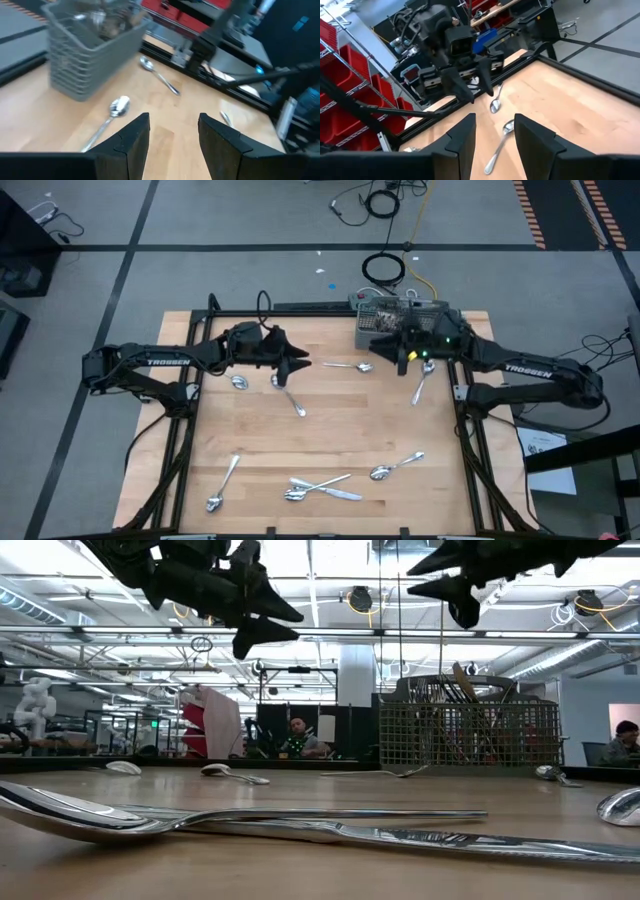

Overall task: Sort silverware
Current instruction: Put the silver table knife into the gray utensil holder

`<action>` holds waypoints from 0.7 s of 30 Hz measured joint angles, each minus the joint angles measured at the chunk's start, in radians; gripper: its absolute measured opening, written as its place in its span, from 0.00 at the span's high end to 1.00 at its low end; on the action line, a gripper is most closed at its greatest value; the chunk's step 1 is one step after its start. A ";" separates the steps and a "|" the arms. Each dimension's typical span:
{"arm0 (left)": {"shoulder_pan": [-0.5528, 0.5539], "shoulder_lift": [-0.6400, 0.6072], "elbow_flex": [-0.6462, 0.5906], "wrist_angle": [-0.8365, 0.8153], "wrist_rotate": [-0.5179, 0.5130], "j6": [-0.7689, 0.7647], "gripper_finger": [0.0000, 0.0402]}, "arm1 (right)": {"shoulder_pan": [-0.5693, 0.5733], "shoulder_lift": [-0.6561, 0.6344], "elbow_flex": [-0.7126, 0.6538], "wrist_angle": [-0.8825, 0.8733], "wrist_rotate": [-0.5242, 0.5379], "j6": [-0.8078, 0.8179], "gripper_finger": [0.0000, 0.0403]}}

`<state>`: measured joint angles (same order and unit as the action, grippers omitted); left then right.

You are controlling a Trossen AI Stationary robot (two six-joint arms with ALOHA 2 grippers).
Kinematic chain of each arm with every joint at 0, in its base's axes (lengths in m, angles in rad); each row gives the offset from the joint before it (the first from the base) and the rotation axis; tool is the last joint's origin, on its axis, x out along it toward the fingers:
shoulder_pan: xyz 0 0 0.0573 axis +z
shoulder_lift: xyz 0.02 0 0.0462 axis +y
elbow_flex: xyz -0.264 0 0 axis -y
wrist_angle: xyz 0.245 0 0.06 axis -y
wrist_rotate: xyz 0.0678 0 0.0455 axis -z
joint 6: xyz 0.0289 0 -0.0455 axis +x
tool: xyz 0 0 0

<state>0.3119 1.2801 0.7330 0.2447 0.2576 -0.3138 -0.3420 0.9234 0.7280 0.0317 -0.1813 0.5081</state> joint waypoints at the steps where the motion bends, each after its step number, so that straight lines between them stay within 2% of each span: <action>1: 0.000 0.000 0.000 0.000 0.020 0.010 0.57 | 0.029 0.000 0.000 0.001 0.030 0.004 0.69; 7: 0.000 0.000 0.000 -0.001 0.139 0.081 0.57 | 0.190 0.008 0.000 0.004 0.204 0.035 0.69; 12: -0.001 0.001 0.000 0.000 0.310 0.115 0.57 | 0.312 0.044 0.000 0.014 0.308 0.075 0.69; 16: -0.019 0.001 0.000 0.000 0.411 0.126 0.57 | 0.406 0.101 0.000 0.047 0.320 0.153 0.69; 21: -0.063 0.001 0.000 -0.001 0.423 0.194 0.57 | 0.507 0.188 0.020 0.058 0.350 0.277 0.69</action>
<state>0.2490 1.2808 0.7330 0.2440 0.6811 -0.1201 0.1652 1.1111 0.7477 0.0895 0.1689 0.7849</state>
